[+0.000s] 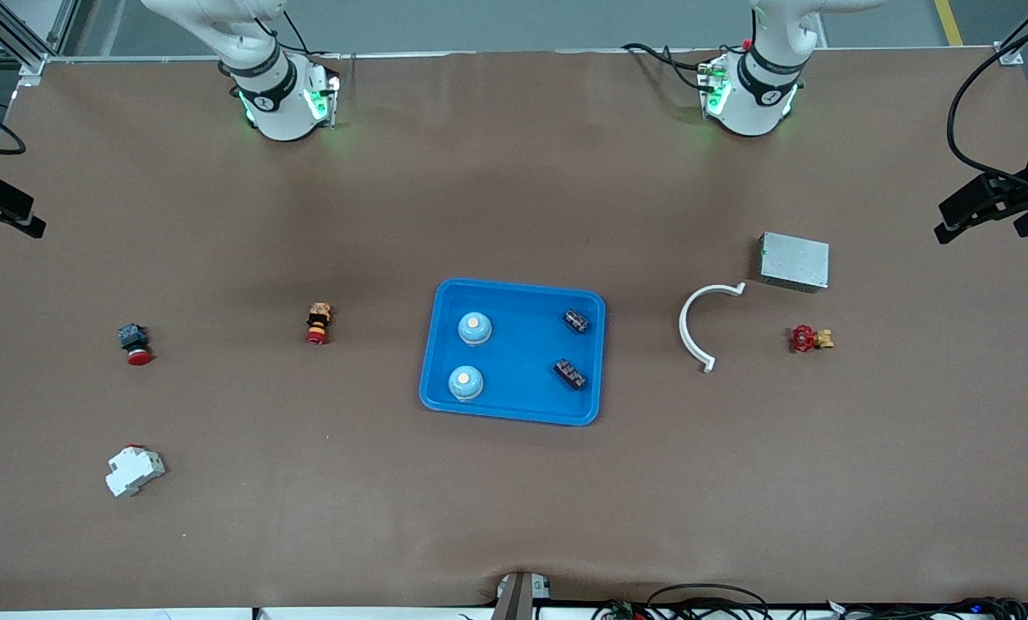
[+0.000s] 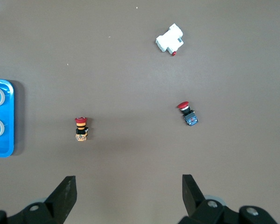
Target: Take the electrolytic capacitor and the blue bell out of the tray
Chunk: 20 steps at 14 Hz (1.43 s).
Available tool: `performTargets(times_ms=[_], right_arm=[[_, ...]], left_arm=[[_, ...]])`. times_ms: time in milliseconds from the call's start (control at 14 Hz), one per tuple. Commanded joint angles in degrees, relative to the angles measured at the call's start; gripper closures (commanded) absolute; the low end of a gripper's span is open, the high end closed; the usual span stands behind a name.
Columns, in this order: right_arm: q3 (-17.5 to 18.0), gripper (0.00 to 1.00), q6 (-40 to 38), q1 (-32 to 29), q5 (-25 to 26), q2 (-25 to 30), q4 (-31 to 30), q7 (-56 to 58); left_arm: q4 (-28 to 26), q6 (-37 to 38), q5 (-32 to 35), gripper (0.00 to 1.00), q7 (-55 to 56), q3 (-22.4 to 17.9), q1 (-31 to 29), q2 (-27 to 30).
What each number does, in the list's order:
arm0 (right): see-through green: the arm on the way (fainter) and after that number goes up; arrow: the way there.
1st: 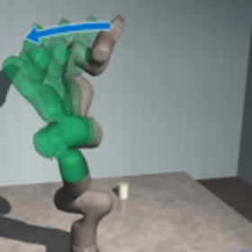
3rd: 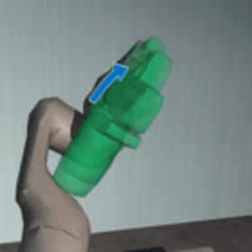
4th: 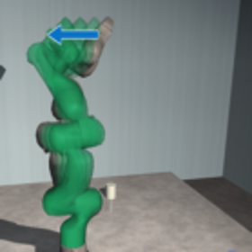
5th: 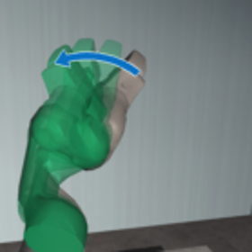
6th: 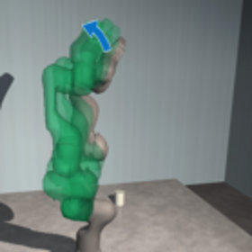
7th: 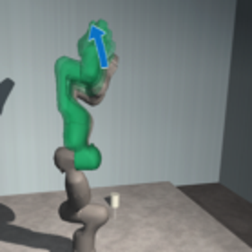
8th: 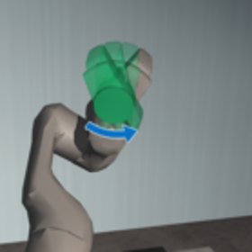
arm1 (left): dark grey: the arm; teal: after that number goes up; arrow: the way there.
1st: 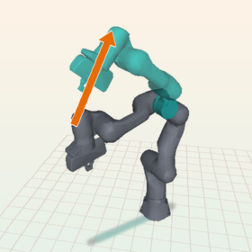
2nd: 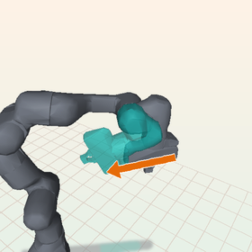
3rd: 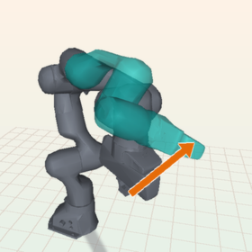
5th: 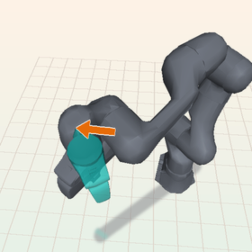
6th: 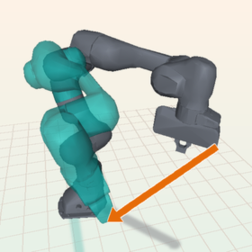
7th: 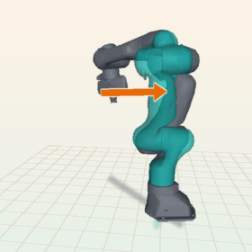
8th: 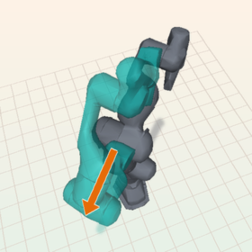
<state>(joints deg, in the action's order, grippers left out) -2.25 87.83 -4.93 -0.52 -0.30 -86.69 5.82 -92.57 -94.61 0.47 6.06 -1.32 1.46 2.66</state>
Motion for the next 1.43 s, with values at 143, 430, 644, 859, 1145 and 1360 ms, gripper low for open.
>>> performTargets(times_ms=[143, 430, 644, 859, 1145, 1360], right_arm=[[0.5, 0.00, 0.3, -0.9, -0.8, 0.1, -0.1, -0.6], [0.5, 0.00, 0.3, -0.9, -0.8, 0.2, -1.2, -0.8], [0.8, 0.00, 0.6, -0.4, -0.8, 0.6, -3.0, -4.0], [0.8, 0.00, 4.0, 2.6, -1.8, 1.4, -7.6, -10.0], [0.8, 0.00, 8.3, 7.8, -1.8, 1.7, -12.2, -18.6], [0.8, 0.00, 12.1, 12.7, -1.8, 1.5, -15.0, -24.3]], left_arm=[[2.0, 1.4, -2.7, 0.00, 8.0, 2.4, 0.5, -0.6], [4.4, 1.4, -2.8, 0.00, 21.3, 6.7, 0.9, -1.3], [4.9, 1.0, -2.8, 0.00, 27.2, 11.4, 0.9, -2.0], [6.8, -1.1, -2.7, 0.00, 34.3, 13.6, 0.9, -4.9], [6.5, -1.1, -2.8, 0.00, 41.7, 13.7, 4.2, -9.1], [6.5, -1.1, -2.6, 0.00, 50.3, 13.7, 7.7, -12.8]])
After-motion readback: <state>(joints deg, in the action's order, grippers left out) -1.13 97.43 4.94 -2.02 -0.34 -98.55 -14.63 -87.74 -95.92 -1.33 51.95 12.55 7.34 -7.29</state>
